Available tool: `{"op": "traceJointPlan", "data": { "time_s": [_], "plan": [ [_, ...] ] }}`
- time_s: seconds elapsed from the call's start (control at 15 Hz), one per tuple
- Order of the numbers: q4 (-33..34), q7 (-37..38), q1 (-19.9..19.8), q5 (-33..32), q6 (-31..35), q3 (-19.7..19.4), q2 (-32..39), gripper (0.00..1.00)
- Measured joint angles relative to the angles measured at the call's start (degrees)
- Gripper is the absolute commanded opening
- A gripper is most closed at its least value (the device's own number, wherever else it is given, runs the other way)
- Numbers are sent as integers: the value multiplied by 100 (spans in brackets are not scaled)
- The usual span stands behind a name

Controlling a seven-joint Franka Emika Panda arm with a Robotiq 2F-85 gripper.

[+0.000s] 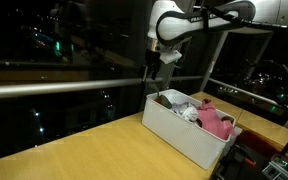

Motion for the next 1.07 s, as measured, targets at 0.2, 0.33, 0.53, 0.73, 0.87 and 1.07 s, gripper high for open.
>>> {"op": "traceJointPlan", "data": {
  "time_s": [0.2, 0.33, 0.53, 0.73, 0.87, 1.07],
  "plan": [
    [164, 0, -31, 195, -395, 0, -1, 100],
    [249, 0, -52, 295, -616, 0, 0, 100],
    [337, 1, -64, 312, -745, -1, -1, 100],
    [363, 1, -63, 312, -756, -1, -1, 100],
    [363, 1, -63, 312, -756, -1, -1, 100],
    [351, 27, -55, 290, -741, -6, 28, 100]
  ]
}}
